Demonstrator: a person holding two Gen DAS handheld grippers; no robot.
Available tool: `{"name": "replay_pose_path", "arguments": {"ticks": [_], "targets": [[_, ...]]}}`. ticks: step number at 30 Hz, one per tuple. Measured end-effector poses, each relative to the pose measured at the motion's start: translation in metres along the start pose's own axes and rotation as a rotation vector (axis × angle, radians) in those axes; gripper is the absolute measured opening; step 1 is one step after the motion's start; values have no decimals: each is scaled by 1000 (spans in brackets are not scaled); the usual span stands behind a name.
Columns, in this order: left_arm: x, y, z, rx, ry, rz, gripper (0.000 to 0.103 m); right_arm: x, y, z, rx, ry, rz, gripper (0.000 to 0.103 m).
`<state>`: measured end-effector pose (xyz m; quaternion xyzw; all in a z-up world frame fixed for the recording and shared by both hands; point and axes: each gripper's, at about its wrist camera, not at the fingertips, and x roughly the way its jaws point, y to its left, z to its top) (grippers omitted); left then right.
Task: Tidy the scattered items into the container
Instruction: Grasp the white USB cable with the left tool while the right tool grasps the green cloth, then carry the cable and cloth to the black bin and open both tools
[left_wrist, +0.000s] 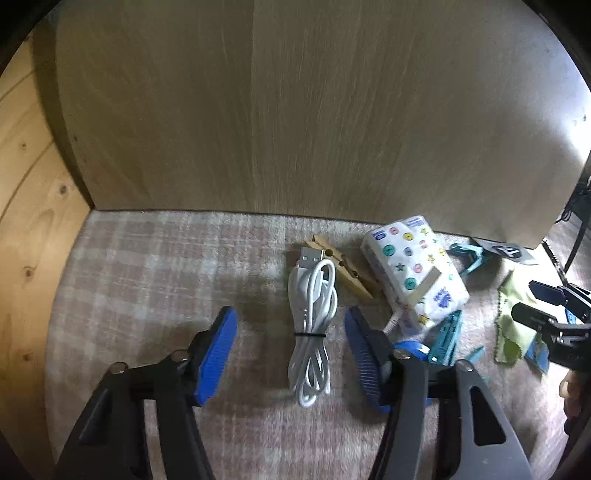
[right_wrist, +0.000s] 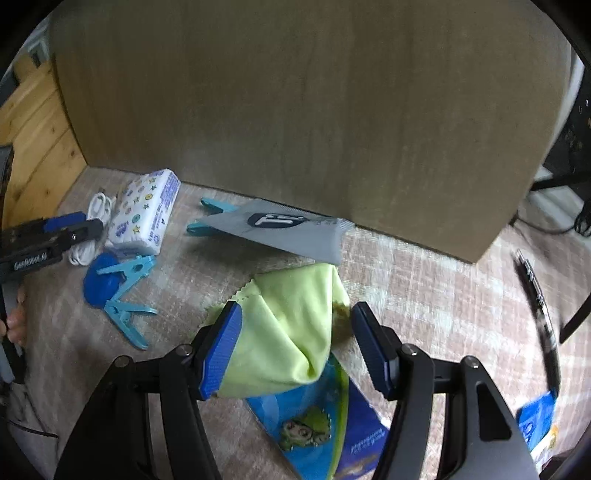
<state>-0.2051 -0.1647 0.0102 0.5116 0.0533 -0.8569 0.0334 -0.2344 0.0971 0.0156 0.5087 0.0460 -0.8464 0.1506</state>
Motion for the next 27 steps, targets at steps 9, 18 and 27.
{"name": "replay_pose_path", "arguments": {"ticks": [9,18,27], "targets": [[-1,-1,-7,-10,-10,30,17,-9,-4,-8,23,-29,48,5],[-38,9,-34,-40,-53,44,16,-58,-21,-29,125,-129,108,4],[-120,-31,-54,36,-171,-26,16,-138,-41,-40,268,-279,162,4]]}}
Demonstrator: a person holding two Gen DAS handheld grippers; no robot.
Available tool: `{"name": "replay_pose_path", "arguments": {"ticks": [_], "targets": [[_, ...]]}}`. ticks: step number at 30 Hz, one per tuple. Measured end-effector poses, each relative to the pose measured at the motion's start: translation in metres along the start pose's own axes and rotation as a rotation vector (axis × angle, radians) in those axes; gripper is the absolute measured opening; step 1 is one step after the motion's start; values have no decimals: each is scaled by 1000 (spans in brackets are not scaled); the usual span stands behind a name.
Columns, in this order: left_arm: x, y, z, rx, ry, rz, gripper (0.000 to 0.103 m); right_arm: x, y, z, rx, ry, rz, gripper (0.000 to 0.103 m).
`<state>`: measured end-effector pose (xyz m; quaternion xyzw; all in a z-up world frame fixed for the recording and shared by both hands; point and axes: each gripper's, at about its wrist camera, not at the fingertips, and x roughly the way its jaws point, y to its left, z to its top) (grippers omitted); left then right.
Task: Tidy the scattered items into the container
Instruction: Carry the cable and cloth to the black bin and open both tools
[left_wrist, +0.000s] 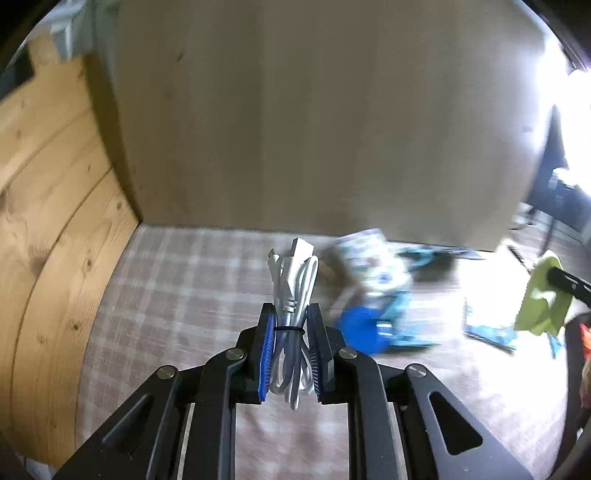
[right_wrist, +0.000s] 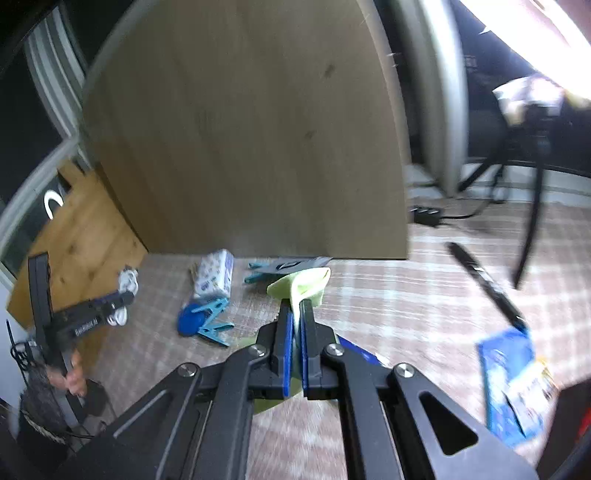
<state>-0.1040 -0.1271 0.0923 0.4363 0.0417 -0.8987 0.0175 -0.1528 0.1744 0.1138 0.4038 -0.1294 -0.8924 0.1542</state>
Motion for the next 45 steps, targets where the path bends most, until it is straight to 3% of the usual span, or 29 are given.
{"name": "replay_pose_path", "arguments": {"ticks": [2,8,17,23,27,28,29,30,31,37,45], "targets": [[-12,-14,14,19,-16,-55,16,-32,-9,-6,25,-40,-11,4],[-55,-112,9,146,-46,-260,16,-131,-52,-43,96,-134,-116,4],[-108,-289,-35,389,-3,-566,16,-273,-155,-101,262,-242,-418,4],[-124,-383,-67,514,41,-702,16,-316,-199,-134,360,-269,-533,4],[-133,-427,-82,568,65,-770,16,-330,-216,-143,386,-273,-593,5],[-136,-436,-85,576,59,-785,27,-332,-217,-144,391,-270,-602,19],[-138,-445,-89,586,54,-777,41,-333,-221,-145,406,-263,-618,46],[-140,-451,-91,595,49,-758,67,-336,-223,-146,424,-268,-644,60],[-142,-454,-93,601,37,-752,70,-339,-222,-147,427,-288,-661,74],[-147,-450,-98,618,7,-724,70,-344,-217,-145,404,-314,-666,74],[-117,-405,-84,543,10,-634,70,-307,-194,-123,316,-260,-572,74]]}}
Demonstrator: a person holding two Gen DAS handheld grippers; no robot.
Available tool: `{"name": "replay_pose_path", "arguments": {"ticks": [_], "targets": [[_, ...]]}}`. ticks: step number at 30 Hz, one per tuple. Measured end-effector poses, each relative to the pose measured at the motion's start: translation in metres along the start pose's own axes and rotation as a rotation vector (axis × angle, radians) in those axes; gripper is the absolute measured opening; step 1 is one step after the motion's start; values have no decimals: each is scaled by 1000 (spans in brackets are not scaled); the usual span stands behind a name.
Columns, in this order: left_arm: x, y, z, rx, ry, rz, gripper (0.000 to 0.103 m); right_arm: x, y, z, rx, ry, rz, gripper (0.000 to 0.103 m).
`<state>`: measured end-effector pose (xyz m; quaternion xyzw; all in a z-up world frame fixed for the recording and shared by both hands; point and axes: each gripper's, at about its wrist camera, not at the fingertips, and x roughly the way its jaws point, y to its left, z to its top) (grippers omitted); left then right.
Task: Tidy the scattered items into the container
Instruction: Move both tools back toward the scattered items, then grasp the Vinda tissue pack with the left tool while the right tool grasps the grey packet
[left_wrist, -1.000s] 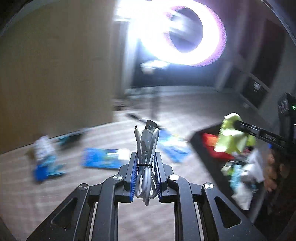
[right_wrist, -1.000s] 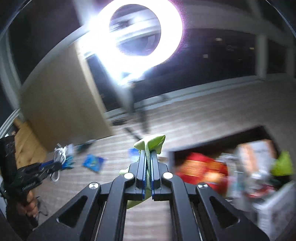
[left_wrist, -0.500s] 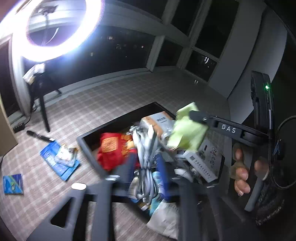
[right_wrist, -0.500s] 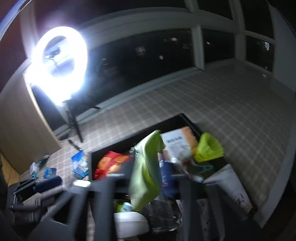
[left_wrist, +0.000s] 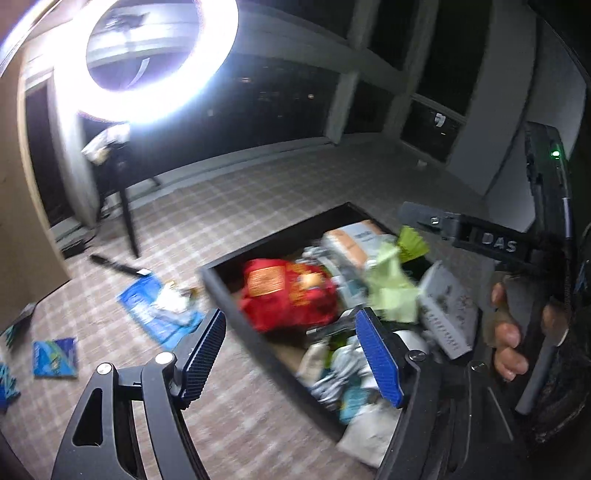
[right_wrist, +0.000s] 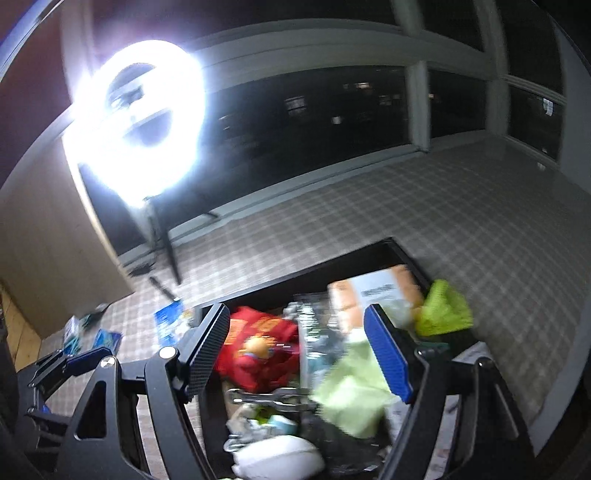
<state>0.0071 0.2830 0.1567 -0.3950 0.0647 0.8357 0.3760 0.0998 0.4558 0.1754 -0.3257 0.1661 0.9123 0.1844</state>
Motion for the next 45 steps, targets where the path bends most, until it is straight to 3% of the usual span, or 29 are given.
{"name": "replay_pose_path", "arguments": {"ticks": [5,12,18,21,26,33,39,45], "targets": [[-10,66,-21,-106,18,102,70,25,59,6,-131,37,115,74],[-35,188,-66,-294,59,297,70,79,158,10,-371,128,237,74],[-73,285,-104,-405,68,482,70,119,227,7,-465,181,317,74],[-88,325,-120,-466,66,534,70,136,263,-2,-483,212,372,74],[-106,374,-136,-550,30,563,70,165,321,-21,-468,242,446,74],[-84,398,-133,-537,49,547,70,205,393,-44,-493,270,477,73],[-64,421,-120,-618,46,517,72,238,408,-43,-318,333,457,73],[-46,460,-99,-700,71,536,72,261,419,-48,-261,374,444,73]]}}
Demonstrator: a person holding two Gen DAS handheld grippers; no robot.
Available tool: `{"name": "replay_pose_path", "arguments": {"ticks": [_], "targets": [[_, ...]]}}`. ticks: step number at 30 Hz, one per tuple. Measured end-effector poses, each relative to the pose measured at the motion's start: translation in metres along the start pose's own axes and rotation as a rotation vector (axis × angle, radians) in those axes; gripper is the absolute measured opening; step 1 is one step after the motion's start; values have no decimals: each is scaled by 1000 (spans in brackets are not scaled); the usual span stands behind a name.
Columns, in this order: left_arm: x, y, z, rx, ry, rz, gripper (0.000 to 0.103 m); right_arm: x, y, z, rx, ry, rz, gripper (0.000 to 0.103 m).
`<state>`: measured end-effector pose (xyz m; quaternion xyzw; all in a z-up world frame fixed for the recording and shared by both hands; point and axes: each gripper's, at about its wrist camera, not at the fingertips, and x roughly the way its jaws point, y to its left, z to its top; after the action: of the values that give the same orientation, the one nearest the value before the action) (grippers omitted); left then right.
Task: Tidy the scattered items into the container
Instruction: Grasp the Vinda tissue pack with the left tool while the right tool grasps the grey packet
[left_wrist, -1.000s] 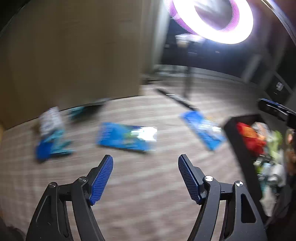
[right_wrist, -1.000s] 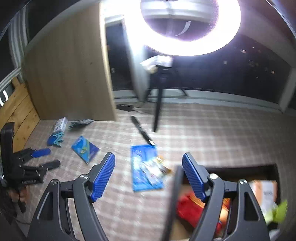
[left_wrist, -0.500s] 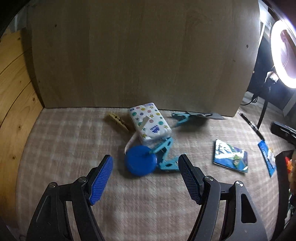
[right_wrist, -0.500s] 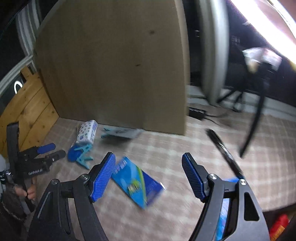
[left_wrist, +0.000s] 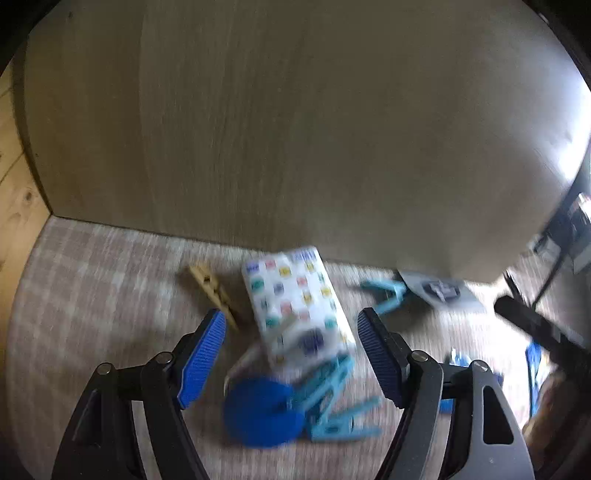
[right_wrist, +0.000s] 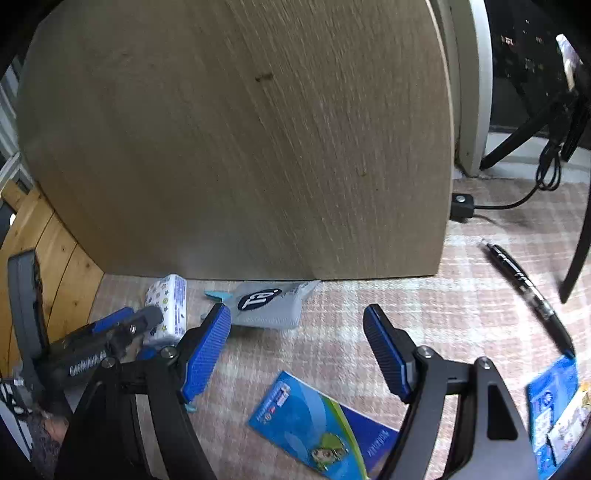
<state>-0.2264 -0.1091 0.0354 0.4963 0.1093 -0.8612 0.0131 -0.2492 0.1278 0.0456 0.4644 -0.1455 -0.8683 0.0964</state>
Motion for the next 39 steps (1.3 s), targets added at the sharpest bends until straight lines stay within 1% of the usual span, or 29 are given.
{"name": "replay_pose_path", "arguments": {"ticks": [3,6,7,8,9,11,12,14,15,16,17,18,19,20,23,26,32,35,39], "targets": [[16,-4,11,33,35,29,72,12,-3,3,34,31,19,73],[27,-8,14,65,49,46,72,21,-4,4,50,52,26,73],[28,-10,14,75,47,50,72,23,-3,4,52,57,30,70],[30,-11,15,81,48,50,72,27,-3,4,56,66,35,64],[31,-13,15,89,50,52,72,31,-3,3,63,81,40,60],[34,-17,15,99,57,48,72,38,-5,2,92,110,71,45],[36,-18,15,104,63,40,71,41,-7,0,113,120,95,42],[40,-22,12,124,69,44,68,44,-8,-2,131,124,114,32],[42,-23,11,137,69,54,65,45,-7,-3,135,125,119,31],[43,-24,10,142,72,57,59,45,-8,-4,138,122,125,27],[44,-24,10,141,72,55,59,44,-8,-5,143,118,134,24],[45,-24,9,136,67,53,54,43,-9,-5,150,112,146,22],[46,-25,10,132,63,52,51,42,-10,-6,156,104,152,17],[46,-24,10,127,59,47,51,40,-10,-6,159,98,154,12],[43,-17,6,115,51,31,50,35,-11,-6,166,83,176,7],[38,-13,-2,112,47,20,49,28,-10,-8,164,67,203,5],[24,-4,-17,106,29,8,49,25,-1,-13,164,56,211,4],[10,0,-21,93,7,-11,48,9,4,-18,162,38,227,4],[-19,0,-28,99,-45,-30,48,-22,9,-22,117,-22,217,4]]}}
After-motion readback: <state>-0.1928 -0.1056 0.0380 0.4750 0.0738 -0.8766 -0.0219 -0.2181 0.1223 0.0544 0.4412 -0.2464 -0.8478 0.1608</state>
